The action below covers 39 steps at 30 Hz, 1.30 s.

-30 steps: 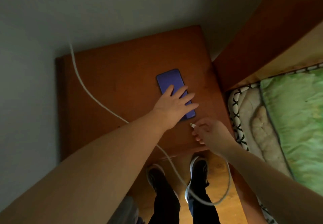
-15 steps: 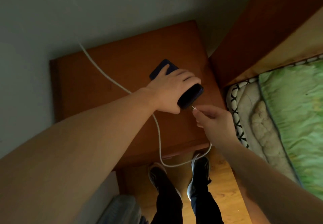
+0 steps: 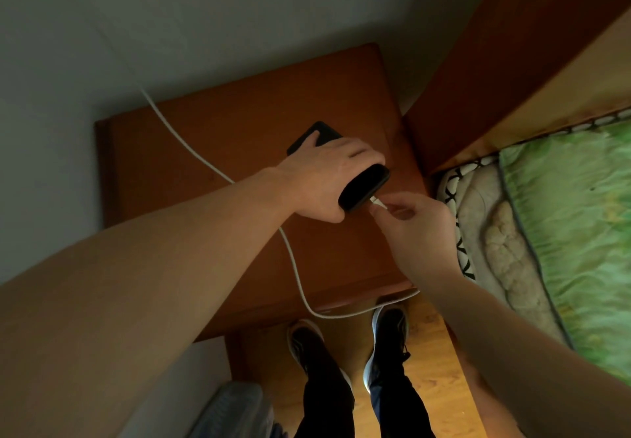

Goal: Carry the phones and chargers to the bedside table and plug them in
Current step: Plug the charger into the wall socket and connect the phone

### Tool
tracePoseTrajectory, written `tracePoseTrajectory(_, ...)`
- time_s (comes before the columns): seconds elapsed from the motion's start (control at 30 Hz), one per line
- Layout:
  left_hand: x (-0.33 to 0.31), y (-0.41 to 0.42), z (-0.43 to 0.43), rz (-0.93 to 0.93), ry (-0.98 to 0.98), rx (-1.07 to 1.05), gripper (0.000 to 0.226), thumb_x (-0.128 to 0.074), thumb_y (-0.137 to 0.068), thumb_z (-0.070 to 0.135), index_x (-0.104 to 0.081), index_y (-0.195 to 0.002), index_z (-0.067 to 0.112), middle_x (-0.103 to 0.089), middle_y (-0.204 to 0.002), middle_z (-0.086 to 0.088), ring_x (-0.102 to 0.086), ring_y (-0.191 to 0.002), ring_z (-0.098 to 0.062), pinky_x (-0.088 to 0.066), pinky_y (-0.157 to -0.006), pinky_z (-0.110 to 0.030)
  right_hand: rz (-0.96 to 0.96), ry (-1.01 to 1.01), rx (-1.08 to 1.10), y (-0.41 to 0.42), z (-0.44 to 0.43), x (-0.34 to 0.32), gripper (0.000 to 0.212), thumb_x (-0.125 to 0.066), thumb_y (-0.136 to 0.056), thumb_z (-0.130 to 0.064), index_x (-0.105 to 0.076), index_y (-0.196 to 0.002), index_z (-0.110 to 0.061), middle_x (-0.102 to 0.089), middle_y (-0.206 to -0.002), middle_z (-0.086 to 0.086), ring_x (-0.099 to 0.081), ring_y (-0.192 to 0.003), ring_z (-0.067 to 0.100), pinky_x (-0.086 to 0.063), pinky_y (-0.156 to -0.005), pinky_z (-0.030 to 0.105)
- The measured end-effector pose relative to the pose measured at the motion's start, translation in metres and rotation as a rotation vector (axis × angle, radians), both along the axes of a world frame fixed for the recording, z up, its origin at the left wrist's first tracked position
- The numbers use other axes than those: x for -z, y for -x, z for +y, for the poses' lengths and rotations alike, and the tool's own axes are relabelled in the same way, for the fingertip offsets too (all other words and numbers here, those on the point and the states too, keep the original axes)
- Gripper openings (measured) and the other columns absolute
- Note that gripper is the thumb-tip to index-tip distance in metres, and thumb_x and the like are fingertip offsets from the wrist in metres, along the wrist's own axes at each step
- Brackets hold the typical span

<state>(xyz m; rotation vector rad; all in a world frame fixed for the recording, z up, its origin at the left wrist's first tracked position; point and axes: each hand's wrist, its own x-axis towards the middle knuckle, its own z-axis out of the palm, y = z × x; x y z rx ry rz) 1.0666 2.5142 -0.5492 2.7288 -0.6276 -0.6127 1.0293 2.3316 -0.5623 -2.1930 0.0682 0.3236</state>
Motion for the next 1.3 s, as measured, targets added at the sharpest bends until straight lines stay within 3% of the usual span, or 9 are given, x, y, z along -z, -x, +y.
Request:
tracePoseTrajectory(0.27, 0.004, 0.001, -0.005, 0.010, -0.041, 0.022, 0.091, -0.076, -0.065, 0.028, -0.030, -0.143, 0.031, -0.037, -0.147, 0.000, -0.026, -0.141, -0.021, -0.018, -0.107, -0.071, 0.054, -0.028, 0.006, -0.002, -0.002, 0.001, 0.003, -0.073, -0.080, -0.029, -0.070, -0.082, -0.028, -0.063, -0.071, -0.017, -0.057, -0.071, -0.012, -0.042, -0.053, 0.004)
tracePoseTrajectory(0.47, 0.009, 0.003, -0.009, 0.003, -0.090, 0.048, 0.090, -0.076, -0.066, 0.026, -0.029, -0.144, 0.030, -0.036, -0.148, -0.001, -0.022, -0.142, -0.023, -0.019, -0.108, -0.071, 0.070, -0.046, 0.003, 0.001, -0.001, 0.002, 0.018, -0.073, -0.080, -0.026, -0.062, -0.071, -0.037, -0.062, -0.067, -0.017, -0.056, -0.067, -0.013, -0.041, -0.050, 0.003)
tracePoseTrajectory(0.77, 0.015, 0.005, -0.011, -0.017, -0.140, 0.070, 0.090, -0.076, -0.069, 0.026, -0.028, -0.145, 0.028, -0.034, -0.151, -0.003, -0.018, -0.145, -0.026, -0.015, -0.111, -0.068, 0.119, -0.041, 0.000, -0.001, 0.002, 0.009, 0.023, -0.076, -0.077, -0.028, -0.060, -0.063, -0.037, -0.064, -0.065, -0.014, -0.060, -0.067, -0.007, -0.041, -0.051, 0.009)
tracePoseTrajectory(0.93, 0.020, 0.008, -0.012, -0.034, -0.167, 0.089, 0.088, -0.075, -0.070, 0.023, -0.028, -0.145, 0.026, -0.033, -0.151, -0.005, -0.017, -0.145, -0.028, -0.014, -0.112, -0.068, 0.209, -0.060, 0.018, 0.000, 0.002, 0.015, 0.022, -0.077, -0.075, -0.030, -0.059, -0.064, -0.035, -0.068, -0.067, -0.007, -0.064, -0.063, 0.011, -0.046, -0.056, 0.023)
tracePoseTrajectory(1.17, 0.024, 0.012, -0.012, -0.050, -0.183, 0.095, 0.090, -0.075, -0.069, 0.019, -0.028, -0.146, 0.025, -0.032, -0.152, -0.005, -0.016, -0.146, -0.028, -0.013, -0.112, -0.067, 0.120, 0.009, -0.049, 0.005, 0.005, 0.018, 0.022, -0.076, -0.077, -0.027, -0.059, -0.067, -0.035, -0.061, -0.065, -0.018, -0.056, -0.068, -0.013, -0.041, -0.054, 0.004)
tracePoseTrajectory(1.3, 0.025, 0.012, -0.013, -0.050, -0.192, 0.091, 0.090, -0.075, -0.070, 0.020, -0.027, -0.147, 0.026, -0.031, -0.153, -0.005, -0.015, -0.146, -0.027, -0.012, -0.113, -0.066, 0.135, -0.028, -0.018, 0.006, 0.004, 0.023, 0.020, -0.078, -0.075, -0.027, -0.058, -0.074, -0.030, -0.065, -0.071, -0.010, -0.062, -0.065, 0.002, -0.046, -0.057, 0.013)
